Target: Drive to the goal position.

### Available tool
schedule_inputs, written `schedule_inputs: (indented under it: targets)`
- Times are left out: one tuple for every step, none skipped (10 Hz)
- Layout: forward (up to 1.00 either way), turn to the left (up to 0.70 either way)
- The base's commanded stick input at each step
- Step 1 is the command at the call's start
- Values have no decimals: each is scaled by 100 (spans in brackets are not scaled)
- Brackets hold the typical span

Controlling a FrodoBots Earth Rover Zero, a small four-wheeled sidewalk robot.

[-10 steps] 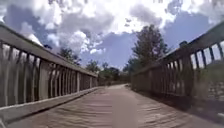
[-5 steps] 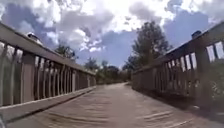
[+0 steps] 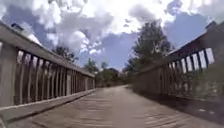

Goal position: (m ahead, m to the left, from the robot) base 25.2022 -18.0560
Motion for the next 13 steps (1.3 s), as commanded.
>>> schedule_inputs:
  targets:
    - [70, 0]
    - [70, 0]
    - [70, 0]
    - [70, 0]
    - [70, 0]
    - [70, 0]
    - [70, 0]
    - [70, 0]
    - [70, 0]
    - [70, 0]
    - [70, 0]
    - [70, 0]
    - [70, 0]
